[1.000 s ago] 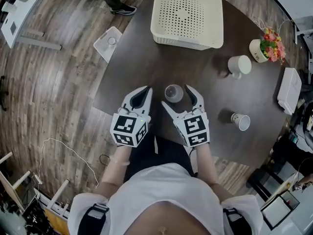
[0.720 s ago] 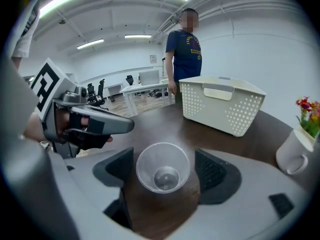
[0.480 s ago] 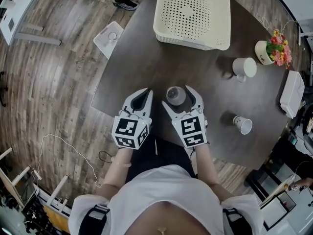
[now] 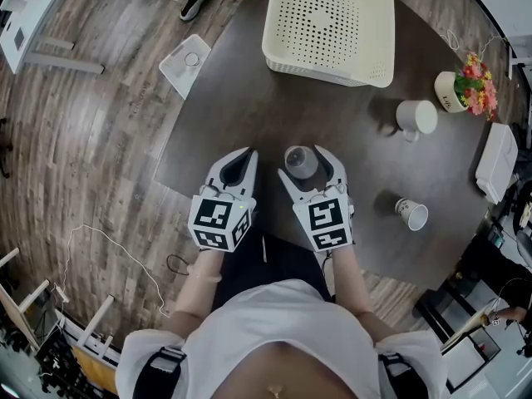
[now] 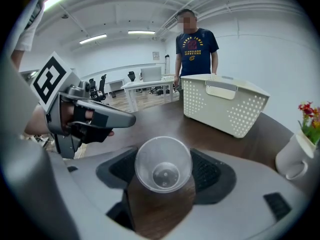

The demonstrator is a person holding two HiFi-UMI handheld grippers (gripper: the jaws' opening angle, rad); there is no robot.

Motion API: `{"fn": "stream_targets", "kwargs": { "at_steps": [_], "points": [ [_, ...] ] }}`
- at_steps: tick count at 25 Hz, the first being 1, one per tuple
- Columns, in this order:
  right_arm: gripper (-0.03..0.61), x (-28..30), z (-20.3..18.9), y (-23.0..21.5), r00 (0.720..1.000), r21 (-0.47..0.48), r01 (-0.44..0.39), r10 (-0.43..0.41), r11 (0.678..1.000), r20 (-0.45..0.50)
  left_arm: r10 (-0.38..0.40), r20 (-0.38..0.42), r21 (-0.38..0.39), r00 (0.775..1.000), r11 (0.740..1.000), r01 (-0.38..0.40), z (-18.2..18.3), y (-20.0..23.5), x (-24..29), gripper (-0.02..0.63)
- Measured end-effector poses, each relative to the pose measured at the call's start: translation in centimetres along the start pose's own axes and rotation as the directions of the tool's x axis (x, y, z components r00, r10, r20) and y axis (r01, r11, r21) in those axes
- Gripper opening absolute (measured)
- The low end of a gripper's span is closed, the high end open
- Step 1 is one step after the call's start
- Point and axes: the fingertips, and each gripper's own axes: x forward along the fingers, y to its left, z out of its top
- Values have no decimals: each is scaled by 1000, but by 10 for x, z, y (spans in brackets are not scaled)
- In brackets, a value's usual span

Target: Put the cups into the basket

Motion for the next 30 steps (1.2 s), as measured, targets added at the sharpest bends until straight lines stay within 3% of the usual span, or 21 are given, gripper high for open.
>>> {"fn": "stream_targets", "kwargs": {
  "at_steps": [8,20,30],
  "points": [
    [334,-5,15,-1,1000,0,-13,13,1000,24,-10,22,31,1000,999,10,18,-5,2,11],
    [335,-39,57,-23,993,-11,48,-46,999,109,-99,88,129,991,988,87,72,-36,9,11],
    [336,-79,84,-43,984,-11,51,-48,999,170,-123,135,194,983,976,95,108,-53,7,11]
  ]
}}
